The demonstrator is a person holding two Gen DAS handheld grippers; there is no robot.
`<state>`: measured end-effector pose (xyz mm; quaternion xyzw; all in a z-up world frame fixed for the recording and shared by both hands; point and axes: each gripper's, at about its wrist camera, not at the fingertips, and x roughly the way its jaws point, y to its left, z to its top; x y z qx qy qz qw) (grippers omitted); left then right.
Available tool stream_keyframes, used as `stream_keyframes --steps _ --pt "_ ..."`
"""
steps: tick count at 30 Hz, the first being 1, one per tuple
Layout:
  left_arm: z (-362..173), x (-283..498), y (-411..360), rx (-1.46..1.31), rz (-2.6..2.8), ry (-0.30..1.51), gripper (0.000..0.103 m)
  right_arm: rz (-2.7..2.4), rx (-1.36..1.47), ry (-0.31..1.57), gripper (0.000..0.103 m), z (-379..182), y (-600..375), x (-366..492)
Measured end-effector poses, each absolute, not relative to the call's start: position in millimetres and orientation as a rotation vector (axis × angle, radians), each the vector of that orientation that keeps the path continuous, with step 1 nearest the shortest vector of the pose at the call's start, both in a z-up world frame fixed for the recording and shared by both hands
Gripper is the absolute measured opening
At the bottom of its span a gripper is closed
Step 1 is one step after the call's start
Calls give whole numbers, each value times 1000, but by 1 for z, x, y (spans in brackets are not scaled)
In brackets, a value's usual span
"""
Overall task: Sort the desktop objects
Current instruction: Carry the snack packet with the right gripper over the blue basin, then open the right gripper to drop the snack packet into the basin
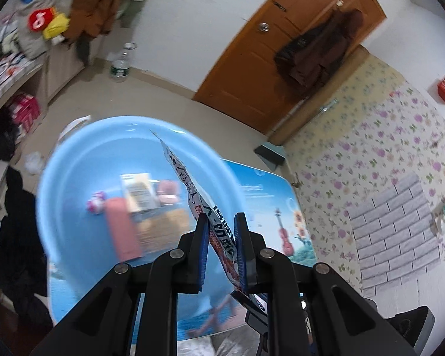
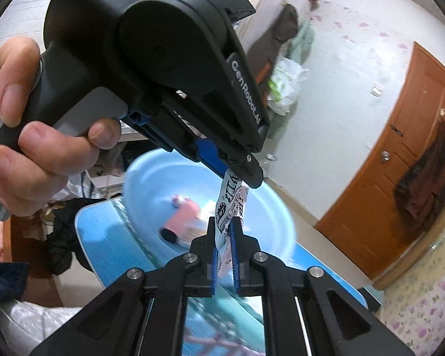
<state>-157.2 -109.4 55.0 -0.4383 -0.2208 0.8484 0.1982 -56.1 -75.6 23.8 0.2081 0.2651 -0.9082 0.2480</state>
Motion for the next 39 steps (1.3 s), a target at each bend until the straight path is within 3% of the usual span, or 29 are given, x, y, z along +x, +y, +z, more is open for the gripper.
stream_keyframes --steps 11,36,39 --pt "29 -173 -159 -1270 2374 -704 16 -2402 612 756 8 4 -117 -80" --pt "3 -185 -148 -1353 2350 -693 16 -2388 686 737 8 -19 -110 -92" --pt "3 -185 -148 -1364 2350 -696 17 -2397 679 747 18 -17 -110 -92"
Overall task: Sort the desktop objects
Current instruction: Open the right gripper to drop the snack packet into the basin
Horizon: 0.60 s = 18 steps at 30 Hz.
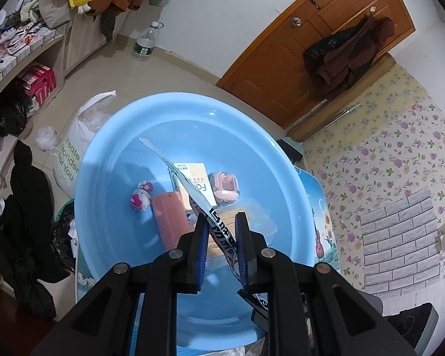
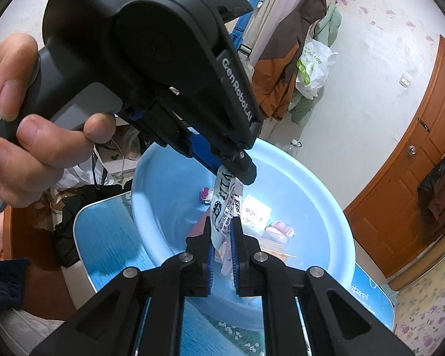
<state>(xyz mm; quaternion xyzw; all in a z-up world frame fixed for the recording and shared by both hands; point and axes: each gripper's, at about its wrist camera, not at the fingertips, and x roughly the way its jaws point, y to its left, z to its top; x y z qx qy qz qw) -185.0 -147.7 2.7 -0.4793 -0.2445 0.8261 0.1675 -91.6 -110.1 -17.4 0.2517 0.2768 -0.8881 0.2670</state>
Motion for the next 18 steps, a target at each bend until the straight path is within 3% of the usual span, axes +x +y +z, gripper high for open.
stream_keyframes --steps 2,4,18 --pt "4 -184 -147 -1374 2364 -682 16 -2421 661 758 43 -15 -109 -90" --pt "5 -184 -147 -1374 2379 -666 16 -2440 636 759 50 -11 -106 -89" --pt "8 -181 -146 -1367 2395 -657 17 -2454 633 763 50 -5 -98 -83"
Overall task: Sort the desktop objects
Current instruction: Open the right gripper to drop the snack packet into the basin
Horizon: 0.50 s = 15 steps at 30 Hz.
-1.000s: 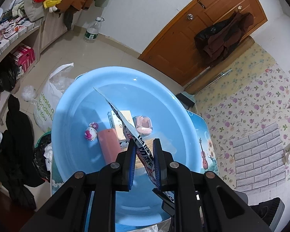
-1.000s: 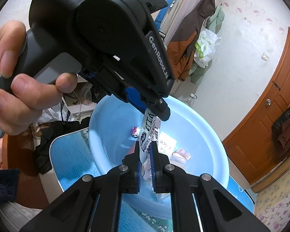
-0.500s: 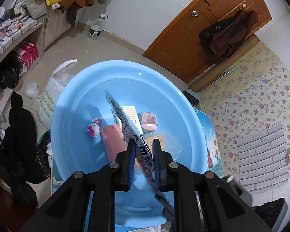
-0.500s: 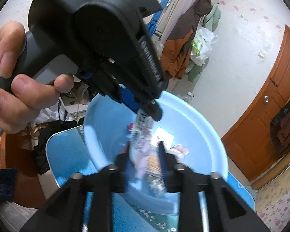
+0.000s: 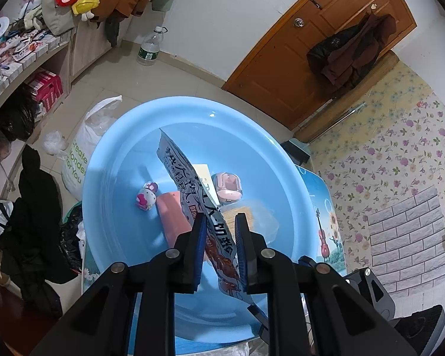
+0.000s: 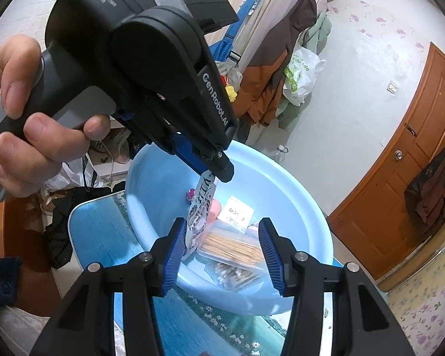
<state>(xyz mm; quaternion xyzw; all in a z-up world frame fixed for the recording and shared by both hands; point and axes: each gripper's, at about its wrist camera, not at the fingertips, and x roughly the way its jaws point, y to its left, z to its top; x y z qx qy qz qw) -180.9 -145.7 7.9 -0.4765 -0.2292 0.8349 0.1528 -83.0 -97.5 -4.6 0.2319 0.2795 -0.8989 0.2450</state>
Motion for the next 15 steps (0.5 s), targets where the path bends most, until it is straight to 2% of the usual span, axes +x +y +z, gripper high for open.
stream_keyframes --steps 6,8,12,15 --pt "14 -180 -148 -1359 2415 -638 20 -2468 625 763 50 -2 -94 -79" --pt "20 -176 -147 -1344 2441 -617 29 -2472 627 757 50 0 -92 -78" --pt "32 -171 -148 -1313 2474 -588 32 -2485 614 739 50 6 -87 -74" --pt "41 -162 -154 -1288 2516 -573 40 -2499 598 734 50 14 -81 -69"
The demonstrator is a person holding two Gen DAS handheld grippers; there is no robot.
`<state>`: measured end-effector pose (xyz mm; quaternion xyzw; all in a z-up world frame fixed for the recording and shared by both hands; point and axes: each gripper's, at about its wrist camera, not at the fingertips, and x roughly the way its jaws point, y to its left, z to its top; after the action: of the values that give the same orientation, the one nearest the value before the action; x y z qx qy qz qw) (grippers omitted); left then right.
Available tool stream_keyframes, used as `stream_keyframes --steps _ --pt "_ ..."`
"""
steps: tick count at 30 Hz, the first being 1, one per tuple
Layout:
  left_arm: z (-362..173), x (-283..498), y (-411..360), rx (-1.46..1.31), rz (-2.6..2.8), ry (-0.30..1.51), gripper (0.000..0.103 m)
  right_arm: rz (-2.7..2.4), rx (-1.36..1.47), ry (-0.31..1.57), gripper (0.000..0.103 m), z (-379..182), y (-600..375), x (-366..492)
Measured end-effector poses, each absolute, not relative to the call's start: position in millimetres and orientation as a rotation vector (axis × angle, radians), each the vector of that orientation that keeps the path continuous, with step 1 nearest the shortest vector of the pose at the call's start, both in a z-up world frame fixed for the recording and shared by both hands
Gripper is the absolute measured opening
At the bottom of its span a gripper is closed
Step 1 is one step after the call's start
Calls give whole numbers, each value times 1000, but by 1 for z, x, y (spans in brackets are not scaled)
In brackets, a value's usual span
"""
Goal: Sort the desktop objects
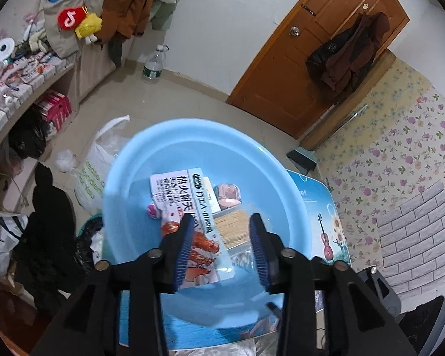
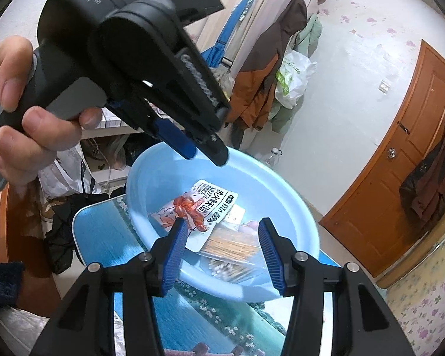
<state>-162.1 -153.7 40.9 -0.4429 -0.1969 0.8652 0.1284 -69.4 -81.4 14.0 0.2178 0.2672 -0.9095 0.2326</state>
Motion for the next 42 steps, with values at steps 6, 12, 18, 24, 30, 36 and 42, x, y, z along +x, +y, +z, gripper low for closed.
stream_keyframes --steps 6,12,18,24,30,36,42 --pt "52 -139 -158 -1239 2596 -507 41 -2536 573 690 50 29 -66 -58" --pt "61 -107 -151 -1166 2663 -411 43 -2576 578 620 50 36 -47 -47" --pt "68 -84 -132 -1080 2719 -309 43 -2625 652 483 50 42 -22 -44" --pt "64 -66 -108 -1022 2756 -200 43 -2693 795 217 52 48 16 -44" --pt "47 -50 -85 -976 2778 -129 43 -2740 906 -43 52 49 64 -42" --pt "35 -47 -69 -984 2761 -122 43 -2788 951 -124 52 46 93 -34" --pt "31 -52 -62 -997 2757 -105 45 -2802 974 -138 52 43 100 -33"
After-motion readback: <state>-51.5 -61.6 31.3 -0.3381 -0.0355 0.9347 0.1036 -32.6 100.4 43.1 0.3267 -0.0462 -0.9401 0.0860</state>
